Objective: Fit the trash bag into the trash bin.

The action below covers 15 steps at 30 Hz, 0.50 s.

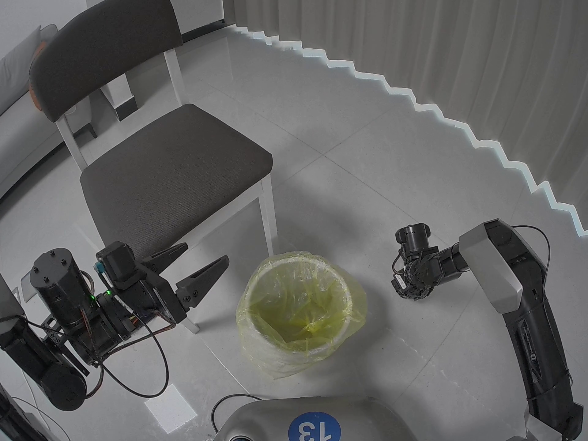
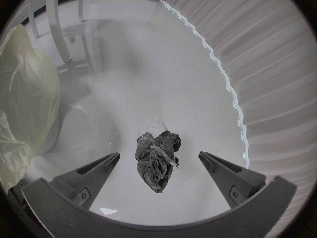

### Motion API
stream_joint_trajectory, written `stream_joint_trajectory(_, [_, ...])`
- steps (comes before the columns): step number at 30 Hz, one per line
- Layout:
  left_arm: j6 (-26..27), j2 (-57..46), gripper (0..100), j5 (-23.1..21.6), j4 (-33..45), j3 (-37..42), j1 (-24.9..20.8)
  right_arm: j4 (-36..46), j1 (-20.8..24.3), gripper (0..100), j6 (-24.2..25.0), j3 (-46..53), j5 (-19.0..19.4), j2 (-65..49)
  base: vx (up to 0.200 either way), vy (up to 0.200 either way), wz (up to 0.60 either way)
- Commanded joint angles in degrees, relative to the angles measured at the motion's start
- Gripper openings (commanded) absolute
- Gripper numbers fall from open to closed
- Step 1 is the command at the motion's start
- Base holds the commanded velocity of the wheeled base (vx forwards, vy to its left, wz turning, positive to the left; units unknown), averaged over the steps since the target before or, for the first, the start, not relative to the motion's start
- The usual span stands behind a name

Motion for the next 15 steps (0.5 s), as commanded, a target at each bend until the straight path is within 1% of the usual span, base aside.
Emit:
stream_joint_trajectory(1, [0.0,-0.1,100,0.0,0.0,0.0,0.0,-0.1,-0.9,100,0.4,-1.1,-0.1,1.6,0.0,0.0,0.0])
stream_joint_trajectory(6, [0.7,-0.5,100,0.1,0.0,0.1,-0.5,0.0,-1.6,100,0.4,-1.6,-0.1,1.9,0.0,0.0,0.0])
stream_joint_trajectory(15, [1.0,-2.0,100,0.1,0.1,0.4,-0.7,0.4,-1.5,100,0.4,-2.1,0.0,3.5,0.0,0.0,0.0])
